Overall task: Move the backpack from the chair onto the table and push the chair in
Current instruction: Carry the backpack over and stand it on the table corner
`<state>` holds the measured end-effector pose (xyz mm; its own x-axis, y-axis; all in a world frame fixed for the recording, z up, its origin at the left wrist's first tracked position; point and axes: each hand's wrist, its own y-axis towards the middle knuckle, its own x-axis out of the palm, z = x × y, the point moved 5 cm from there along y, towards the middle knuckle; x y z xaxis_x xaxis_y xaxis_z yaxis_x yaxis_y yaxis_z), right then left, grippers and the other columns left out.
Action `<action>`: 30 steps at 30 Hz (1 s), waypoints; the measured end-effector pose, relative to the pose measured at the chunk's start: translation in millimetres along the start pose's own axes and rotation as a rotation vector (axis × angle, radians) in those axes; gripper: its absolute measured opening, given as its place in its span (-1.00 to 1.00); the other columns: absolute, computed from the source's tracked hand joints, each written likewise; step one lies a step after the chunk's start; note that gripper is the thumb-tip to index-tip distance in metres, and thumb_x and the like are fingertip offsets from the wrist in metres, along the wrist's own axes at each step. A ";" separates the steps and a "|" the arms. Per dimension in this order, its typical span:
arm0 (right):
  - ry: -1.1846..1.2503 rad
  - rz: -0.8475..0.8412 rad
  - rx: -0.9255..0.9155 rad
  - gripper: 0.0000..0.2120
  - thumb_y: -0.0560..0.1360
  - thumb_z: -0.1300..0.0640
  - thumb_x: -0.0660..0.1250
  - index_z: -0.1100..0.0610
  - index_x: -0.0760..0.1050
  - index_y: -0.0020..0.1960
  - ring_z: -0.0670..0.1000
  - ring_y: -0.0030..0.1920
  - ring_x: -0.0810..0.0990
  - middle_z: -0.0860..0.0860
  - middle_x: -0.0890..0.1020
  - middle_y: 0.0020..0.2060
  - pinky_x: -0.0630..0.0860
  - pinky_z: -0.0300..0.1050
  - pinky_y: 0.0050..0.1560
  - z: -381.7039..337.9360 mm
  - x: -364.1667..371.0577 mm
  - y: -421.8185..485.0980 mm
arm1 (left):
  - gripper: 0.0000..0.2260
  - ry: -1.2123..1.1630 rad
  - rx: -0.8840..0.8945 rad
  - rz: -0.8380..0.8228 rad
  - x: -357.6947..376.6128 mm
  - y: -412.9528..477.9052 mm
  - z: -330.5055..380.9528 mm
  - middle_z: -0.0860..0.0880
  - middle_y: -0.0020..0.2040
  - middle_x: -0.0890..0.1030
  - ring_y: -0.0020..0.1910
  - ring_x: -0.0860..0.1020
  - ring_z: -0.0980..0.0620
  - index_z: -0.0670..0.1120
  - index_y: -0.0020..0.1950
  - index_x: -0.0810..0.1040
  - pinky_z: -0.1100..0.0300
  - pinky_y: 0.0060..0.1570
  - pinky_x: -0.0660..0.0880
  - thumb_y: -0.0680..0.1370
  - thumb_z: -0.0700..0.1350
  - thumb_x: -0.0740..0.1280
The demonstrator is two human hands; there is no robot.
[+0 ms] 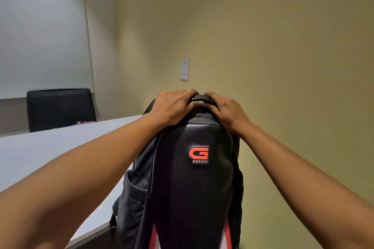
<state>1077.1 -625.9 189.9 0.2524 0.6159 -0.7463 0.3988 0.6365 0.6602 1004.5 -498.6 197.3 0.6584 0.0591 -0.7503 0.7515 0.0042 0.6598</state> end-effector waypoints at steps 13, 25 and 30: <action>0.007 0.093 -0.018 -0.67 0.57 0.01 0.13 0.10 0.34 0.29 0.25 0.12 0.50 0.20 0.55 0.18 0.40 0.07 0.04 27.9 89.3 201.8 | -0.59 0.095 -0.026 0.138 43.3 131.5 -160.8 -0.12 0.24 0.55 0.25 0.46 -0.14 0.00 0.31 0.39 -0.23 0.27 0.24 0.57 0.16 0.05; 0.042 0.053 0.047 -0.55 0.55 0.00 0.14 0.02 0.22 0.41 0.00 0.48 0.06 -0.02 0.23 0.46 -0.15 0.22 0.42 53.7 242.5 210.3 | -0.57 0.009 -0.159 -0.028 170.4 102.6 -238.3 0.02 0.51 0.18 0.50 0.06 0.02 0.09 0.45 0.19 -0.17 0.44 -0.04 0.58 0.13 0.03; 0.083 0.073 0.038 -0.53 0.54 -0.14 0.07 -0.03 0.21 0.41 -0.03 0.48 0.04 -0.05 0.20 0.47 -0.14 0.24 0.42 63.6 250.6 212.8 | -0.32 -0.022 -0.143 -0.071 173.8 114.3 -247.9 0.03 0.51 0.16 0.50 0.05 0.01 0.12 0.46 0.16 -0.21 0.43 -0.03 0.42 0.38 -0.18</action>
<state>1281.3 -365.6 137.9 0.2093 0.6974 -0.6854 0.4150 0.5713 0.7081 1194.3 -240.4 152.6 0.6056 0.0318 -0.7951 0.7836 0.1500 0.6029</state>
